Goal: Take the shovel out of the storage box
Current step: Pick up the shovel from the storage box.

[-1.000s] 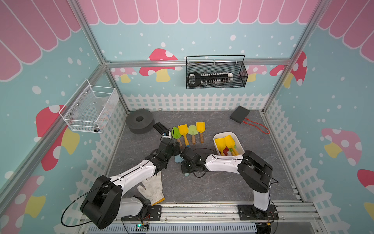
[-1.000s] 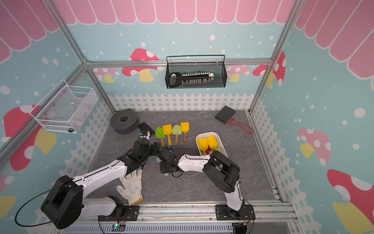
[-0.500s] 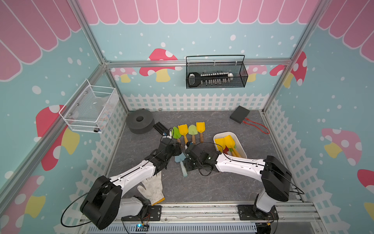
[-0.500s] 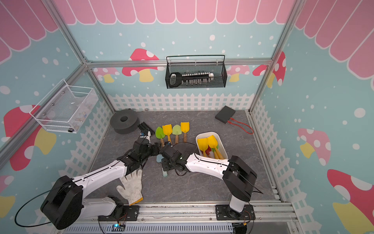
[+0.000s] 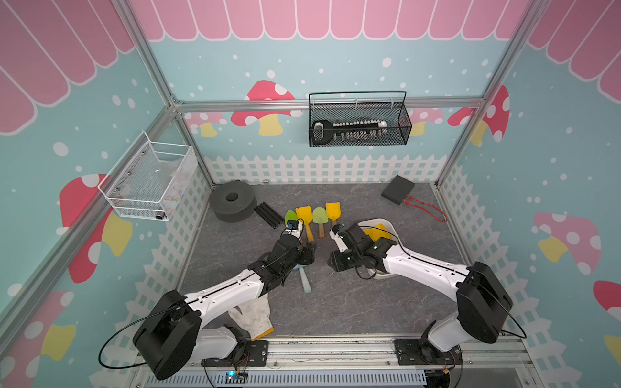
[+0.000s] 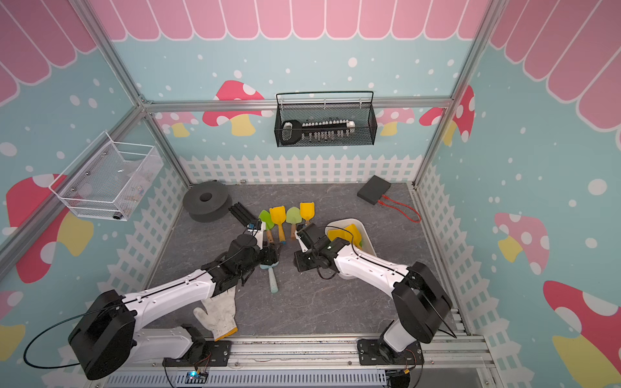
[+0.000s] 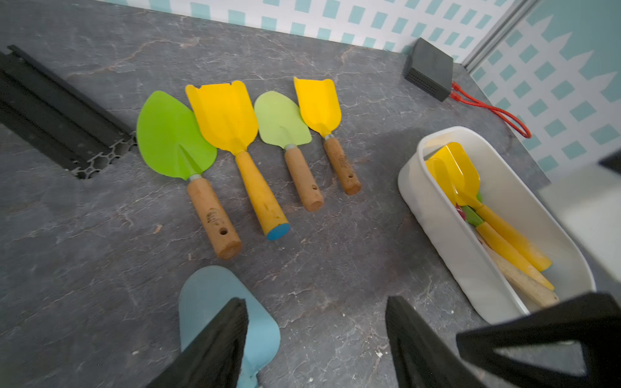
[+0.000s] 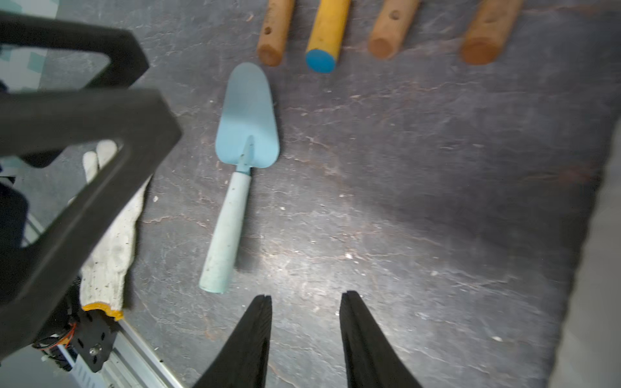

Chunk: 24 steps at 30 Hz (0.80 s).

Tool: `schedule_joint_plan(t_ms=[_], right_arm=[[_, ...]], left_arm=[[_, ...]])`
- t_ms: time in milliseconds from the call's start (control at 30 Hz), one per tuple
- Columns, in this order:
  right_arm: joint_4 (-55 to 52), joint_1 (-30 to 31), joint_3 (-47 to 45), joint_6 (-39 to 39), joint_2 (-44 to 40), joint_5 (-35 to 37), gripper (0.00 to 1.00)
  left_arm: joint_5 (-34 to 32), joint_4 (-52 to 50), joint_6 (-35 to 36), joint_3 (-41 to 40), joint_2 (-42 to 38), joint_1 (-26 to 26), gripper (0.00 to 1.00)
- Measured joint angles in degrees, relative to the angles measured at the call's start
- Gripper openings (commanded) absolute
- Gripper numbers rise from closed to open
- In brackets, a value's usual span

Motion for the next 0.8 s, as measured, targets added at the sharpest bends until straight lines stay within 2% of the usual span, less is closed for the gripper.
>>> schedule_joint_plan(t_ms=[133, 433, 500, 567, 800], right_arm=[[-3.5, -4.7, -0.9, -3.5, -3.6, -0.5, 0.35], [-10.8, -13.6, -2.3, -8.9, -6.9, 0.8, 0.38], [-12.0, -15.6, -2.3, -9.6, -6.8, 0.9, 0.34], [-12.7, -17.8, -2.0, -10.4, -6.0, 0.8, 0.28], [-13.1, -24.2, 2.5, -12.8, 2.7, 0.3, 0.27]], left_arm=[[2.6, 1.9, 0.8, 0.0, 0.2, -1.2, 0.69], [8.4, 5.6, 2.1, 0.0, 2.0, -2.4, 0.69], [9.4, 6.3, 2.7, 0.0, 2.8, -3.1, 0.69], [10.3, 6.8, 3.1, 0.0, 3.6, -3.7, 0.69], [11.3, 7.0, 4.3, 0.3, 4.7, -4.4, 0.69]])
